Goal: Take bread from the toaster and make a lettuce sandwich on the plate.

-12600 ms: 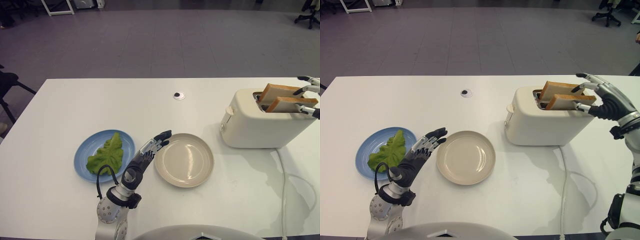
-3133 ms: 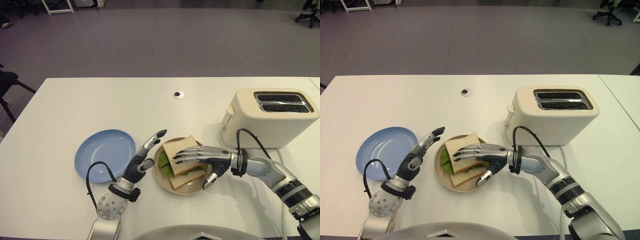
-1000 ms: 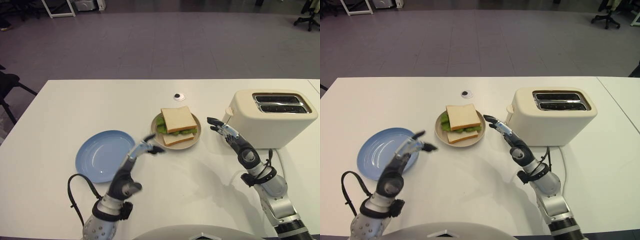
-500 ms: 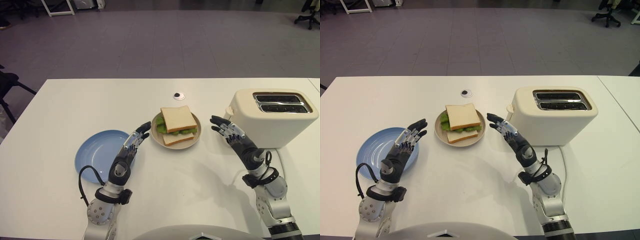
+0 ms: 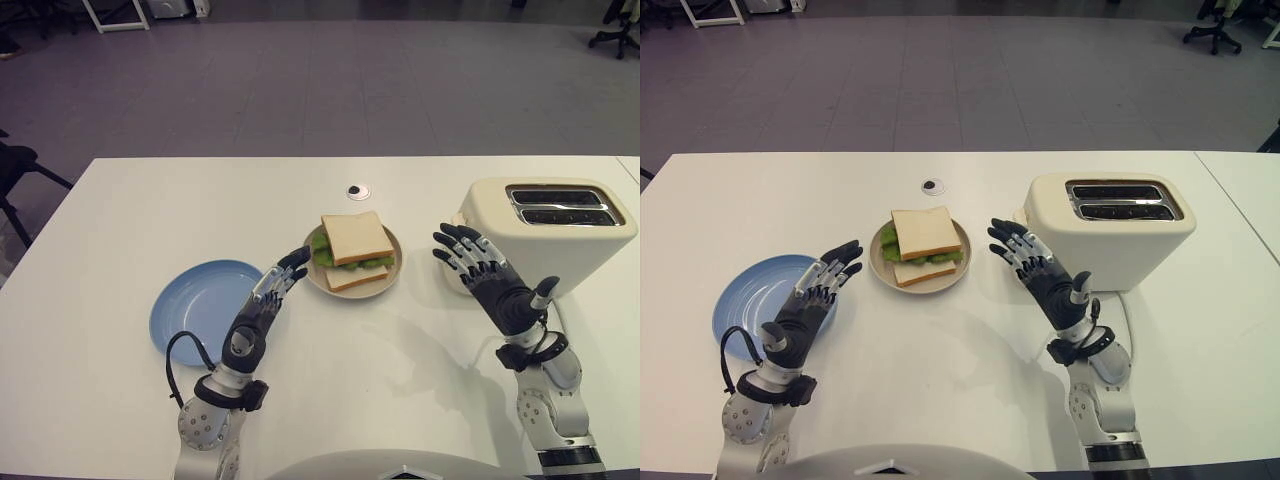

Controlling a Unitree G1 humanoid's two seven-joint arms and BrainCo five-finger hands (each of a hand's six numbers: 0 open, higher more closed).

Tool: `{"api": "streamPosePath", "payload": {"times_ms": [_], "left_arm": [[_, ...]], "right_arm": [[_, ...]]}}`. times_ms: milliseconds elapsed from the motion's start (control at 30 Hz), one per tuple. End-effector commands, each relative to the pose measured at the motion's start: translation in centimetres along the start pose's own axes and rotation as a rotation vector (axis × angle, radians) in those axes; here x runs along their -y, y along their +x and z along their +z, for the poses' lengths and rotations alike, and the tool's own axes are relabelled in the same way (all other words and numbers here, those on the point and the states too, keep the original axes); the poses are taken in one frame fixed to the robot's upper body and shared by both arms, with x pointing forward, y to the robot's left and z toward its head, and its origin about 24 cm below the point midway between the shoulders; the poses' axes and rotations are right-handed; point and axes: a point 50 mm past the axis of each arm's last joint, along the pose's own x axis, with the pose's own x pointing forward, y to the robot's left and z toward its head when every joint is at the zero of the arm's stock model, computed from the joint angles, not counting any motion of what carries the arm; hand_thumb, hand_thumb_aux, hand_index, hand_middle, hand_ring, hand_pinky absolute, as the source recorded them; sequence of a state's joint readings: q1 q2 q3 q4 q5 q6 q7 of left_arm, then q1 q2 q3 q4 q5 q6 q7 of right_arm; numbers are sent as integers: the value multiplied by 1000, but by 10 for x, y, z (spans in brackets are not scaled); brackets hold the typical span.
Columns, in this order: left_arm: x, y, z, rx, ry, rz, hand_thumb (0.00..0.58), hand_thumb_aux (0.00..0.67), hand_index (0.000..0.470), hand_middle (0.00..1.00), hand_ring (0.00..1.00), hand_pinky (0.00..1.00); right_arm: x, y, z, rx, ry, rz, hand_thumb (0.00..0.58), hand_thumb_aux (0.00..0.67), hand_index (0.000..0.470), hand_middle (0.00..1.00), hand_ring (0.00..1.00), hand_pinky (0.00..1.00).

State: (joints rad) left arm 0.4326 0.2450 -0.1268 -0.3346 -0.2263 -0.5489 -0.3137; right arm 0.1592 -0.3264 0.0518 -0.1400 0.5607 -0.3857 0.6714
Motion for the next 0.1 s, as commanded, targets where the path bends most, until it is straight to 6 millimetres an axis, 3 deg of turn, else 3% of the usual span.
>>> {"api": "streamPosePath", "payload": {"times_ms": [33, 100], "left_arm": [[0, -1, -7, -9, -8, 8, 0, 0, 0, 0, 0, 0], [2, -2, -8, -14, 2, 3, 0, 0, 0, 0, 0, 0]], "right_arm": [[-2, 1, -2, 14, 10, 47, 0, 0, 0, 0, 0, 0], [-2, 0, 0, 25, 32, 47, 0, 0, 0, 0, 0, 0]]}}
